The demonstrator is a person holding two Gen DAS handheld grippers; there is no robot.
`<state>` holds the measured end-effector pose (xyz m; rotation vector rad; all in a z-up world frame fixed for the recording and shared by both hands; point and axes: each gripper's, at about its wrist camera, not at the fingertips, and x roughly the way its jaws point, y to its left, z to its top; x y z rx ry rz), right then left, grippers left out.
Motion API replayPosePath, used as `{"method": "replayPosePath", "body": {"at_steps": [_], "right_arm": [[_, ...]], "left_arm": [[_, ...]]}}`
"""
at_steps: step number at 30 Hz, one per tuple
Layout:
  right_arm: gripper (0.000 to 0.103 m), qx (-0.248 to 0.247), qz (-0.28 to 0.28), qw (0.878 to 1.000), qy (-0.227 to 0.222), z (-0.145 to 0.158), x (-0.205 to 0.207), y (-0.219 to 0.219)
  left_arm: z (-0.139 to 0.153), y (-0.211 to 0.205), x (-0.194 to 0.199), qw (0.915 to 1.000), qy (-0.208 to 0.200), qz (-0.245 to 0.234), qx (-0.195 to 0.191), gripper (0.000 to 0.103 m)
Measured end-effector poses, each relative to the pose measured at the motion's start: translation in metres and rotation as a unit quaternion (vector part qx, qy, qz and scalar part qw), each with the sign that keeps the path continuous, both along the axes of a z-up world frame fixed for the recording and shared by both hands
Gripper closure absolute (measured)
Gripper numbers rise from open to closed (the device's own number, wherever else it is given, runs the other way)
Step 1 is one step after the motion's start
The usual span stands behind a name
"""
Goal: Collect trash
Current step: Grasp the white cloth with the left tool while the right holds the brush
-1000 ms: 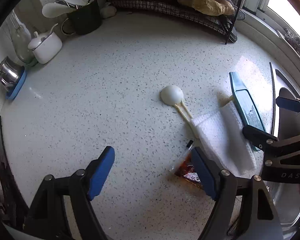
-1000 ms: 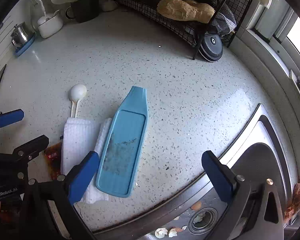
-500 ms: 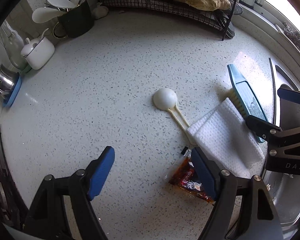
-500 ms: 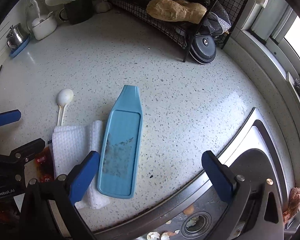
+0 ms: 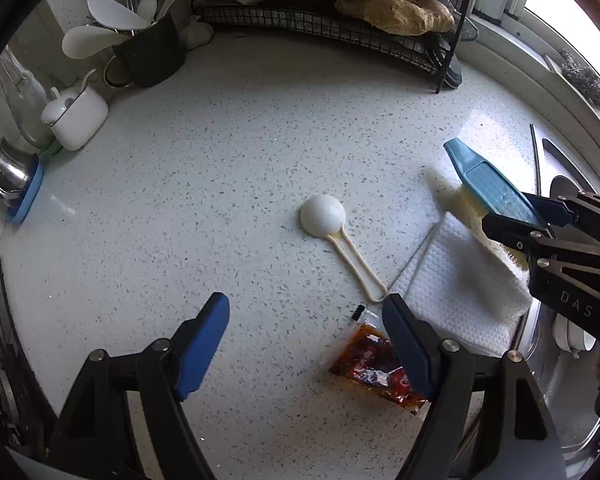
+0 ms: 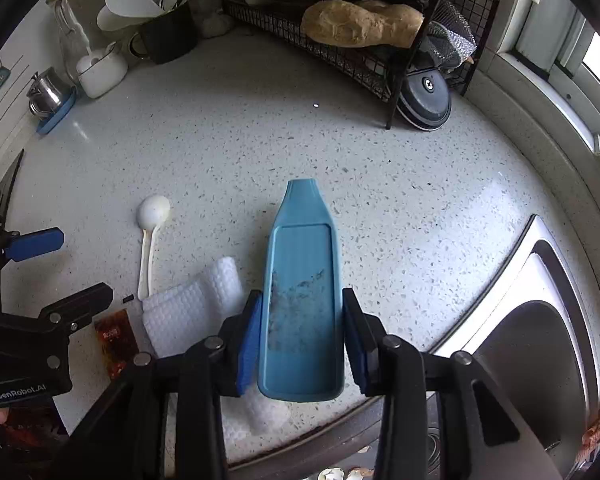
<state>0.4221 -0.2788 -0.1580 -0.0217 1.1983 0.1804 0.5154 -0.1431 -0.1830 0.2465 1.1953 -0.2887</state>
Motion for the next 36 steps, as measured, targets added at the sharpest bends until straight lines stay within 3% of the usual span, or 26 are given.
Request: {"method": "replayPosePath", "body": {"at_steps": [8,15,20,25,27,29,33,36], "right_arm": [[0.068,0.006,-0.040,0.999,-0.030,0.024,-0.025,-0.028],[0.068,0.010,-0.082,0.996,-0.029,0.020,-0.047,-0.056],[0.068,0.009,-0.109,0.994,-0.020,0.009,-0.054,-0.069],[0.068,0.010,-0.129,0.992,-0.012,0.004,-0.062,-0.083],[0.068,0.012,-0.135,0.991,-0.010,0.003,-0.066,-0.087],[0.068,0.015,-0.142,0.990,-0.009,0.001,-0.067,-0.092],[0.068,0.020,-0.151,0.988,-0.009,0.001,-0.068,-0.099],[0.068,0.022,-0.152,0.988,-0.009,0.000,-0.066,-0.100]], "left_arm": [[0.013,-0.029,-0.011,0.9979,0.009,-0.050,-0.039,0.026],[0.002,-0.066,-0.019,0.9913,0.037,-0.113,-0.057,0.026],[-0.016,-0.087,-0.019,0.9835,0.072,-0.155,-0.059,0.026],[-0.027,-0.106,-0.024,0.9783,0.073,-0.190,-0.038,0.026],[-0.029,-0.113,-0.022,0.9777,0.069,-0.196,-0.030,0.031],[-0.032,-0.119,-0.021,0.9774,0.069,-0.198,-0.023,0.045],[-0.032,-0.124,-0.019,0.9778,0.059,-0.201,-0.007,0.051],[-0.032,-0.123,-0.020,0.9796,0.047,-0.195,-0.002,0.062]]}}
